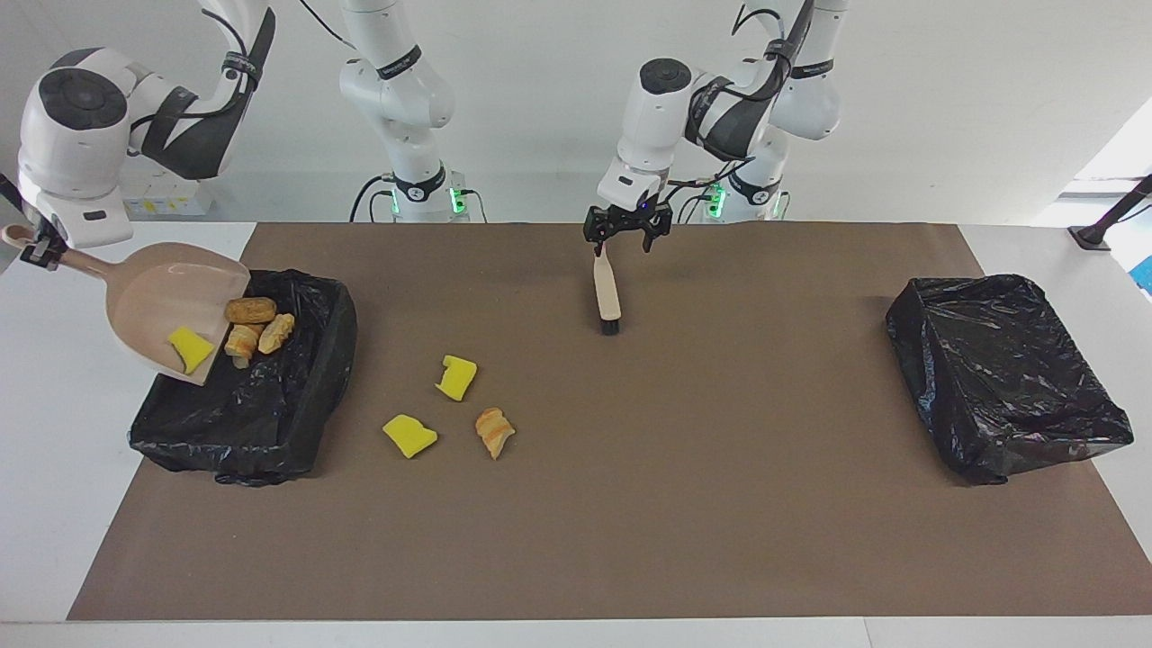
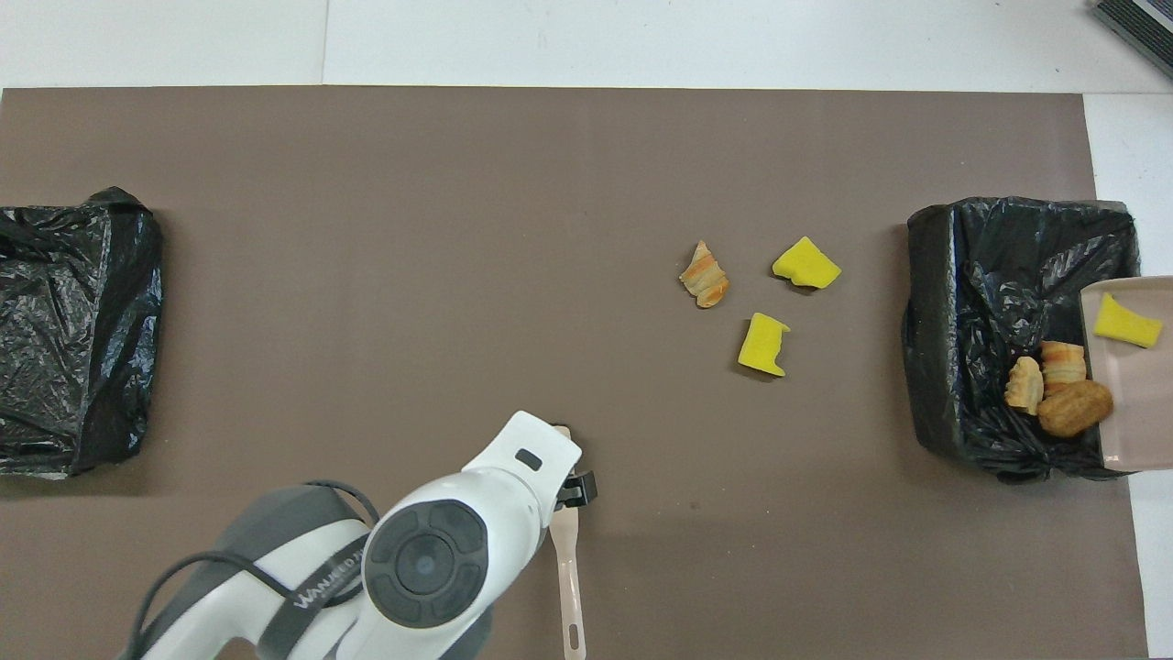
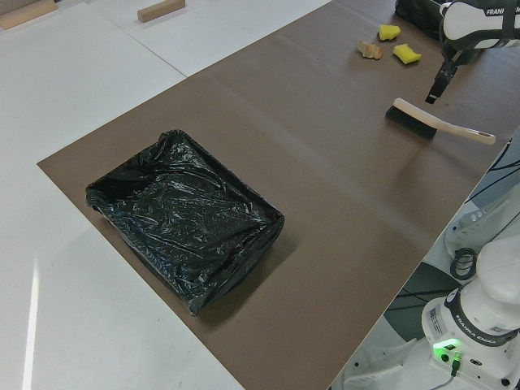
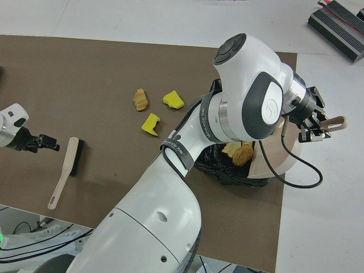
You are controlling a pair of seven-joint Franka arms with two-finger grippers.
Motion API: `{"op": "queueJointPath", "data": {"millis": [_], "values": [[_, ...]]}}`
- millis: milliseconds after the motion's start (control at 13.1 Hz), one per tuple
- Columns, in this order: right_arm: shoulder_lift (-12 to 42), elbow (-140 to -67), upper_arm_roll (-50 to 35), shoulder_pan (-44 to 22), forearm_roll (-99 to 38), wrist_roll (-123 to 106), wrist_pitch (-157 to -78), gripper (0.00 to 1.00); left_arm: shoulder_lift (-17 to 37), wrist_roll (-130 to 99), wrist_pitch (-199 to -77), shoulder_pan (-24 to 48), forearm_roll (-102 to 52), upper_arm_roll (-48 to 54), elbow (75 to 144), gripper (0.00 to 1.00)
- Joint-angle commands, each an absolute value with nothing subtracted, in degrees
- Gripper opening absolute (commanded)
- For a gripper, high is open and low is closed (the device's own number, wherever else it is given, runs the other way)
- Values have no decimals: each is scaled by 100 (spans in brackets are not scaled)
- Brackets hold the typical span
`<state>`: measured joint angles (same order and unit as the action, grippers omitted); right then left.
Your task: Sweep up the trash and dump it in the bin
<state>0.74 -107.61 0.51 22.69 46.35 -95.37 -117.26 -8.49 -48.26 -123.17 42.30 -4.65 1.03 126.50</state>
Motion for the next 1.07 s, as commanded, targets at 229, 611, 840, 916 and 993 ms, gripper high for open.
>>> {"op": "queueJointPath", "data": {"millis": [229, 611, 840, 916, 993], "values": [[114, -10626, 35, 1881, 5792, -9808, -11873, 0, -642, -2860, -10979, 2780, -414, 149, 11472, 100], [18, -10275, 18, 1565, 5968, -9896, -11612, 0, -186, -1444, -10538, 1698, -2, 149, 10601, 100], [-35, -9732, -149, 1319, 5513, -9346, -10656, 0, 174, -600, -10266, 1118, 44, 149, 9925, 100], [-18, -9634, -236, 1136, 5328, -8864, -10270, 0, 219, -467, -10135, 934, 53, 149, 9723, 100], [-18, -9615, -263, 951, 5135, -8216, -9909, 0, 228, -283, -10047, 810, 44, 149, 9582, 100]]}}
